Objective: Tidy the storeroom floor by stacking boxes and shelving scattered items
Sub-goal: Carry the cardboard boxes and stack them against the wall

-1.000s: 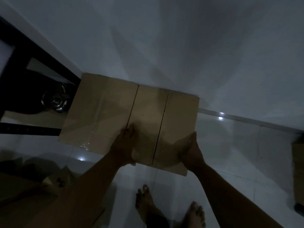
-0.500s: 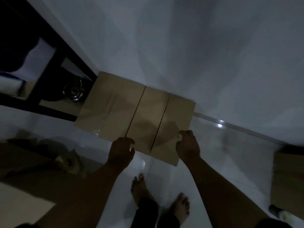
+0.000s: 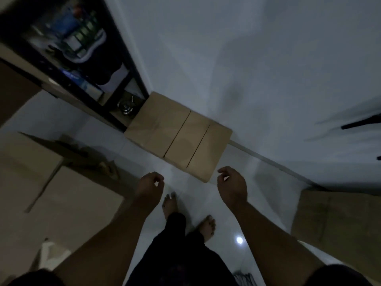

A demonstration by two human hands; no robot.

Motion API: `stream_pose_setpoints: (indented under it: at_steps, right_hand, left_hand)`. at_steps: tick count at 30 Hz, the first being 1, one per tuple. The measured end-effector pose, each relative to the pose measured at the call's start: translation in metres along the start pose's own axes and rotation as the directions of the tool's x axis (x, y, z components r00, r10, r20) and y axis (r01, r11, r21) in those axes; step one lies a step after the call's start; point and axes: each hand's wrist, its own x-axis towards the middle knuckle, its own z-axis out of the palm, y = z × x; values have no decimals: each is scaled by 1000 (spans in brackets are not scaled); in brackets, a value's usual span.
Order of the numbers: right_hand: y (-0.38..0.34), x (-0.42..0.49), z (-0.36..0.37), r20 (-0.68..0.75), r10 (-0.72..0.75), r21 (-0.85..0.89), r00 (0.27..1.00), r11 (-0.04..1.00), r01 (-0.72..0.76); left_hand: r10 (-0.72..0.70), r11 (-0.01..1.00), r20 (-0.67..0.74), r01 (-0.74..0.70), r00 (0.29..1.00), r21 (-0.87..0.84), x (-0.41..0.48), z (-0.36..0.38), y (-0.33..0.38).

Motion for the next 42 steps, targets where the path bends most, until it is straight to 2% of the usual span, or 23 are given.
stream_pose_setpoints:
  at_steps: [7, 13, 17, 20, 27, 35, 42]
  right_hand:
    - [-33, -70, -50, 118, -228, -127, 966, 962, 243]
    - [-48, -85, -59, 265, -244, -167, 933, 941, 294]
    - [-65, -88, -47, 379, -275, -186, 883, 912, 364]
    - [-81, -97, -35, 421, -332, -188, 844, 879, 439]
    - [-94, -143, 5, 491, -428, -185, 759, 800, 571]
    - [-78, -271, 45, 582, -394, -139, 711, 813, 565]
    - [-60, -381, 97, 696, -429, -75, 576, 754, 652]
  left_hand:
    - [-71, 993, -1, 70, 998, -97, -102, -53, 10]
    - [-273, 953, -34, 266, 961, -145, -166, -77, -7]
    - [-362, 913, -62, 341, 930, -223, -213, -78, -37]
    - [-456, 864, -107, 411, 884, -291, -251, -73, -56]
    - [-577, 774, -175, 465, 798, -431, -351, -53, -96]
    - [-704, 666, -188, 544, 685, -511, -510, -1, -149]
    - [-789, 584, -223, 583, 573, -565, -644, 28, -181]
